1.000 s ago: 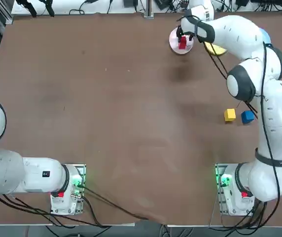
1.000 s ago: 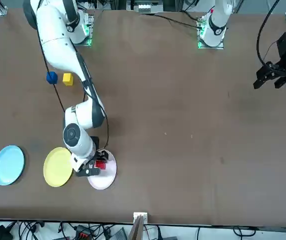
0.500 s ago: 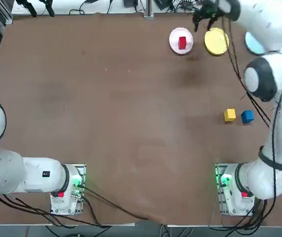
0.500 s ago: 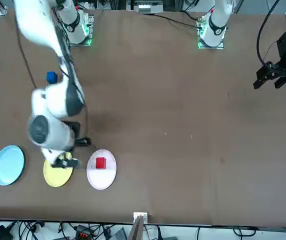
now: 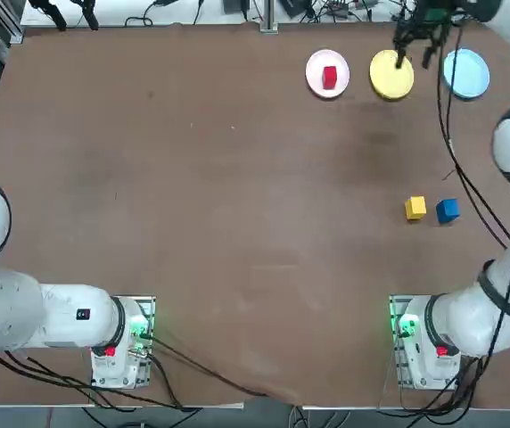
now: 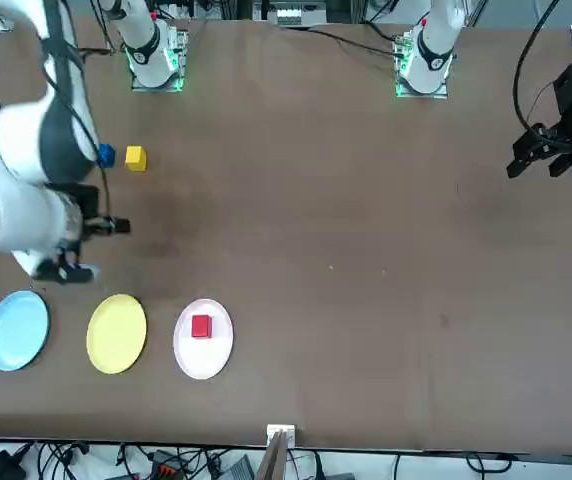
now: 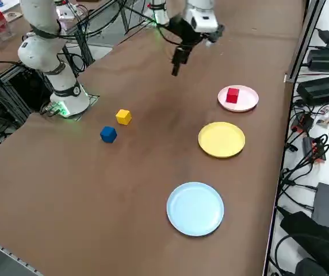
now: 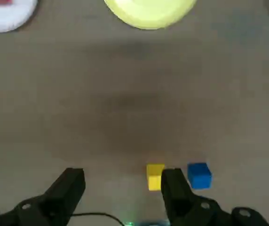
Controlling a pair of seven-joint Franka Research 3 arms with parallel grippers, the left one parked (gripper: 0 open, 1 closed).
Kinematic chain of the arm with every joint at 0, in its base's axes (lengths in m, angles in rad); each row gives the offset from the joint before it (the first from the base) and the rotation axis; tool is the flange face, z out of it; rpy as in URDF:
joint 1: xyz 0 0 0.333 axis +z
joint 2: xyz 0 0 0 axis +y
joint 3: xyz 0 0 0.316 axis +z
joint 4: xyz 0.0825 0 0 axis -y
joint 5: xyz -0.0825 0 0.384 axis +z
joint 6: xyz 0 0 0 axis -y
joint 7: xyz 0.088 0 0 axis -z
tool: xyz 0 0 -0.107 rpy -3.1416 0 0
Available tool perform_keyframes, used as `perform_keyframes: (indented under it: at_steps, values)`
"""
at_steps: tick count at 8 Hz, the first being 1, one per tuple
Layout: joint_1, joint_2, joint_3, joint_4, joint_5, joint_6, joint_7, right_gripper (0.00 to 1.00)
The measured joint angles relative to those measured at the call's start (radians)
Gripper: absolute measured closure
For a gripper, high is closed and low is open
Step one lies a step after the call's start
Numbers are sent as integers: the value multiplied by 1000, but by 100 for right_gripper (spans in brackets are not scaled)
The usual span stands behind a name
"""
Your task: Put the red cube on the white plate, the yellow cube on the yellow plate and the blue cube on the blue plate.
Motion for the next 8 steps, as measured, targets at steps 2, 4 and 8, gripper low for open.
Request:
perform_keyframes:
  at_steps: [2, 4, 8]
  values:
    - [-36, -161, -6, -284, -10, 131, -39, 1]
    - [-55, -281, -8, -526, -11, 228, -63, 2]
    - [-88, -308, -8, -718, -11, 307, -64, 3]
